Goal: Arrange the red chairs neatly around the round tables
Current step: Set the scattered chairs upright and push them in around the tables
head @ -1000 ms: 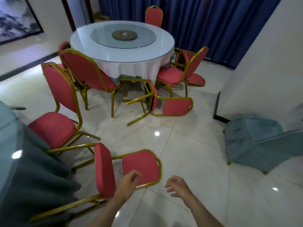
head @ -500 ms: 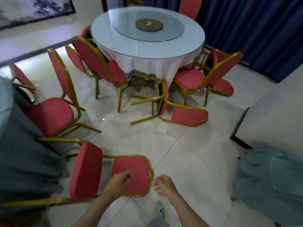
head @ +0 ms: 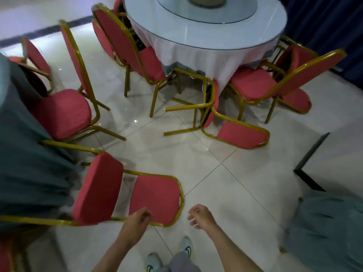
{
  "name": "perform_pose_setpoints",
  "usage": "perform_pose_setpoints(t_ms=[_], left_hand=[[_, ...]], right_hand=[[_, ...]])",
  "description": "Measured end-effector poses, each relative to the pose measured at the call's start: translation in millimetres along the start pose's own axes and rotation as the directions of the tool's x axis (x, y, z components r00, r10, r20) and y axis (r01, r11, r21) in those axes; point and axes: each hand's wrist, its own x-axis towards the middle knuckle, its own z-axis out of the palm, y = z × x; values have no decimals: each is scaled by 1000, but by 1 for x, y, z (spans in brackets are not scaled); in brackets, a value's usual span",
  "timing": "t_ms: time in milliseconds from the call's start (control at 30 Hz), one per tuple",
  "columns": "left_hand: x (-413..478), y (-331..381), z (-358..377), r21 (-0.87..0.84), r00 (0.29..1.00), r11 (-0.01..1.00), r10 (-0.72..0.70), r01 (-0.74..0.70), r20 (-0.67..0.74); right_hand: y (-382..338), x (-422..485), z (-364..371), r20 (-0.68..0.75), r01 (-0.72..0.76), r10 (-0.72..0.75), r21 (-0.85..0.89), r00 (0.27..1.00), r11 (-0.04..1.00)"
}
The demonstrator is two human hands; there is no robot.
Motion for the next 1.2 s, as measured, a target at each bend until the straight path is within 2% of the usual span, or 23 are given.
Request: perform_pose_setpoints(t_ms=[167, 300, 400, 667, 833, 967, 1067, 1200], left_hand=[[62, -65, 59, -31, 1000, 999, -16, 16, 1], [135, -131, 113, -57, 1000, 998, -13, 13, -4], [196, -189, 156, -91, 999, 996, -29, 26, -30], [335, -334, 276, -111, 998, 993, 38, -44, -51], [377, -386, 316, -123, 982, 988, 70, -92, -174], [379, -398, 322, -114, 983, 989, 77, -97, -169], [365, -405, 317, -111, 983, 987, 100, -118, -157], [355, -415, 313, -102, 983, 988, 99, -116, -156]], right_hand=[[42, 97, 22, -7, -25, 25, -23, 1000, 999], [86, 207, 50, -31, -39, 39, -15, 999, 999], [131, 297, 74, -65, -52, 47, -72, 997, 996], [241, 522, 126, -247, -115, 65, -195, 967, 974], [243, 595, 162, -413, -58, 35, -43, 910, 997], [263, 616, 180, -453, -53, -52, -215, 890, 975], [279, 628, 181, -467, 37, -235, -394, 852, 918], [284, 632, 183, -471, 43, -311, -497, 825, 867]])
